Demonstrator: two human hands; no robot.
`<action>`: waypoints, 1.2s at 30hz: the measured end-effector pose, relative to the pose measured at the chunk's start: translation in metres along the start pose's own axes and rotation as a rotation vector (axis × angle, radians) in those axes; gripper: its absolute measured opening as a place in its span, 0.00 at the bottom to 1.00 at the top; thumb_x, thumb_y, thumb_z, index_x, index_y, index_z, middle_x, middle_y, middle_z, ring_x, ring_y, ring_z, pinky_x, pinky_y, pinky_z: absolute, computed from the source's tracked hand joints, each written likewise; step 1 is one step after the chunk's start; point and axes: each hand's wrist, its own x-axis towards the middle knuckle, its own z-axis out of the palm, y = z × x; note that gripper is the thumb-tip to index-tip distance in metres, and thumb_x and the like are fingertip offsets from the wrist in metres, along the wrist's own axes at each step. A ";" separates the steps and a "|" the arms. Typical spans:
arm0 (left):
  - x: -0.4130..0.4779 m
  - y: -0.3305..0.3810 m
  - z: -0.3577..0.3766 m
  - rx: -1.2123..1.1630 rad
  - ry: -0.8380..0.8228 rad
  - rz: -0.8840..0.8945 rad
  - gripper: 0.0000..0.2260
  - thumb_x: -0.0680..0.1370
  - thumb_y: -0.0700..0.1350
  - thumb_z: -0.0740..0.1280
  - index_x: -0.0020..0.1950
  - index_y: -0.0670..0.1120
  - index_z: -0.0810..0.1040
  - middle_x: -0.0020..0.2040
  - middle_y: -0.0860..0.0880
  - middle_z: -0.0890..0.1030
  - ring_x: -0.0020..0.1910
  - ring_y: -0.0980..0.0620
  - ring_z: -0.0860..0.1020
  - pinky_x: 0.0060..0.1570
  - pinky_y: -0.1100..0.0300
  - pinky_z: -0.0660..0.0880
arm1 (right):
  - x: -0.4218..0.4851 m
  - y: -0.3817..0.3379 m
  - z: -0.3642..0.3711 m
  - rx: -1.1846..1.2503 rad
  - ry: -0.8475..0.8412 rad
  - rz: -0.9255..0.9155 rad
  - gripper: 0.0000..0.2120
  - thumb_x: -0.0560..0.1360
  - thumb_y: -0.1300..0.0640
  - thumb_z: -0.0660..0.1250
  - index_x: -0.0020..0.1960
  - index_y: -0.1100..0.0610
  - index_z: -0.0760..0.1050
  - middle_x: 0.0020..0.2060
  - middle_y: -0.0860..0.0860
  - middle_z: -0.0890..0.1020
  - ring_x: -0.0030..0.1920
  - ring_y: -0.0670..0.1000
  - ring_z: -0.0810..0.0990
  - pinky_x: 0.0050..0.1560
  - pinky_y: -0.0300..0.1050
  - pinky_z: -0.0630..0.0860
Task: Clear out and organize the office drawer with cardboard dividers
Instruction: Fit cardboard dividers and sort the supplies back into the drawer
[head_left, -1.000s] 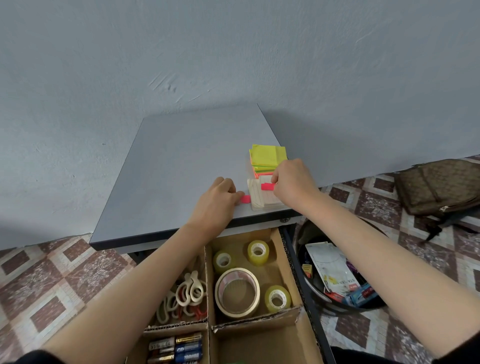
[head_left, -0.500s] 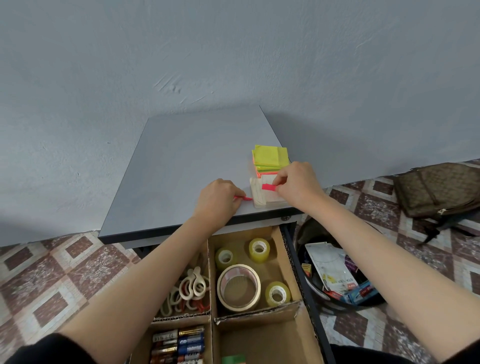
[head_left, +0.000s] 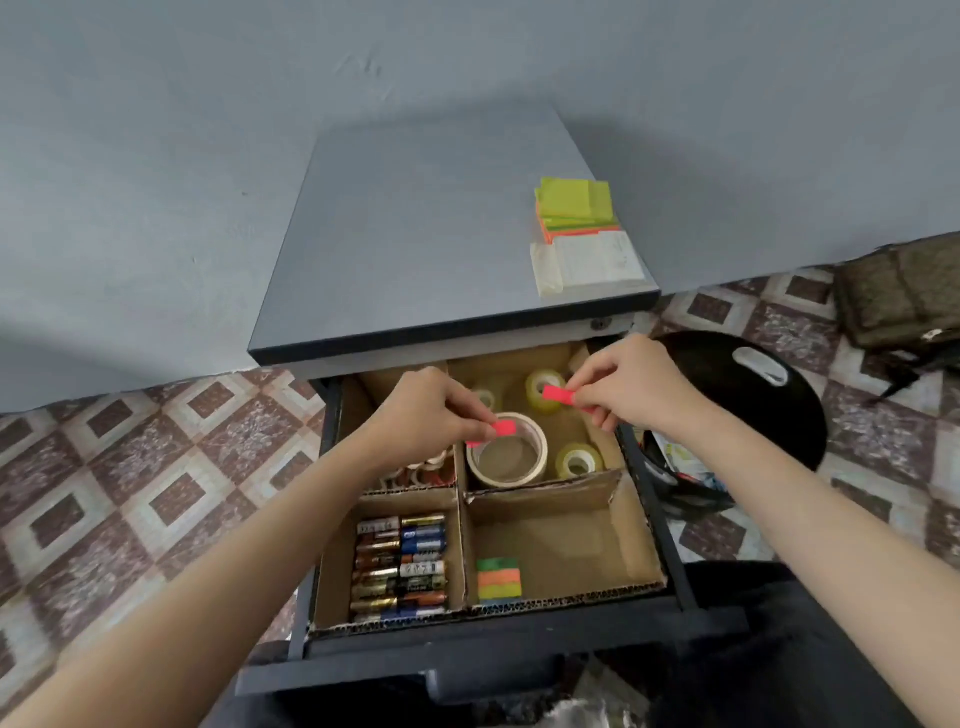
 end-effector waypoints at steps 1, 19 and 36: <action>-0.006 -0.007 0.009 0.021 -0.057 -0.026 0.04 0.71 0.43 0.73 0.45 0.47 0.85 0.37 0.56 0.82 0.37 0.59 0.79 0.40 0.67 0.75 | 0.000 0.007 0.011 0.009 -0.008 0.008 0.04 0.72 0.66 0.70 0.44 0.62 0.82 0.29 0.54 0.80 0.25 0.47 0.78 0.31 0.40 0.80; -0.010 -0.015 0.118 0.856 -0.436 0.004 0.11 0.79 0.37 0.59 0.56 0.43 0.78 0.55 0.43 0.79 0.55 0.42 0.78 0.49 0.53 0.74 | 0.031 0.028 0.062 0.057 -0.191 -0.048 0.06 0.70 0.65 0.71 0.44 0.57 0.84 0.28 0.45 0.76 0.27 0.42 0.71 0.28 0.31 0.68; 0.000 -0.025 0.135 0.981 -0.309 -0.004 0.11 0.80 0.37 0.57 0.54 0.43 0.79 0.53 0.44 0.80 0.54 0.44 0.79 0.44 0.56 0.72 | 0.036 0.039 0.057 0.057 -0.226 -0.058 0.09 0.70 0.67 0.70 0.47 0.59 0.84 0.31 0.44 0.75 0.29 0.41 0.70 0.26 0.27 0.66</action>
